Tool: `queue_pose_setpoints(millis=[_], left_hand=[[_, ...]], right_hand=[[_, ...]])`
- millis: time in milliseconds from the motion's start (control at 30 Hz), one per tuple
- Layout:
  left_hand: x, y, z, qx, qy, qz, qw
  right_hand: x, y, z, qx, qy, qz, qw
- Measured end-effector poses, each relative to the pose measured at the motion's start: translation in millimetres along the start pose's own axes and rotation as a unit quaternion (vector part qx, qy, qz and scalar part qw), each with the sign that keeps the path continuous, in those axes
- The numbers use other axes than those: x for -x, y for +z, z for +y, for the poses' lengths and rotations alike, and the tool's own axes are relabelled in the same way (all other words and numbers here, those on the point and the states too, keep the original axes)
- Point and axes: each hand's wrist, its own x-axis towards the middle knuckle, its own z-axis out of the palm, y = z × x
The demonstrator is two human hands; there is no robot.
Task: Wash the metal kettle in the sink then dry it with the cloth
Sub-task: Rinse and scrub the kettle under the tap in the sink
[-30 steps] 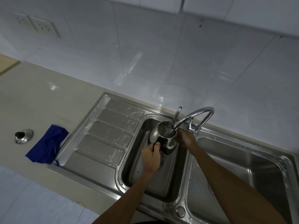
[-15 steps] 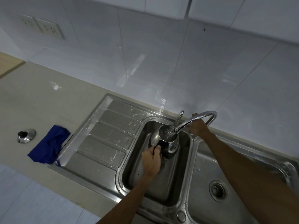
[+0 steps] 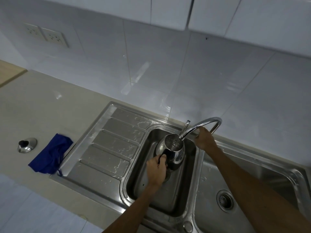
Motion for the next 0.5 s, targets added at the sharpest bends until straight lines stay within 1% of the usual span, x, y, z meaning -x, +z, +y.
queue_pose_setpoints(millis=[100, 233, 300, 400, 433, 500], left_hand=[[6.3, -3.1, -0.3, 0.002, 0.001, 0.004, 1.0], [16.6, -13.7, -1.7, -0.001, -0.002, 0.031, 1.0], [22.0, -22.0, -7.4, 0.002, -0.012, 0.036, 0.999], [32.6, -37.7, -12.7, 0.003, -0.026, 0.04, 0.999], [36.4, -44.5, -12.7, 0.002, -0.03, 0.047, 0.998], [44.1, -61.3, -11.2, 0.005, -0.032, 0.057, 0.998]], right_hand=[[11.0, 0.9, 0.4, 0.002, 0.008, 0.005, 1.0], [18.3, -0.7, 3.6, -0.002, -0.01, -0.009, 1.0], [27.5, 3.2, 4.7, -0.027, -0.014, 0.014, 0.999], [49.5, 20.1, 0.1, -0.063, -0.002, 0.072, 0.995], [57.4, 28.2, -4.1, -0.074, -0.002, 0.068, 0.995], [74.3, 47.1, -17.1, -0.11, -0.014, 0.012, 0.994]])
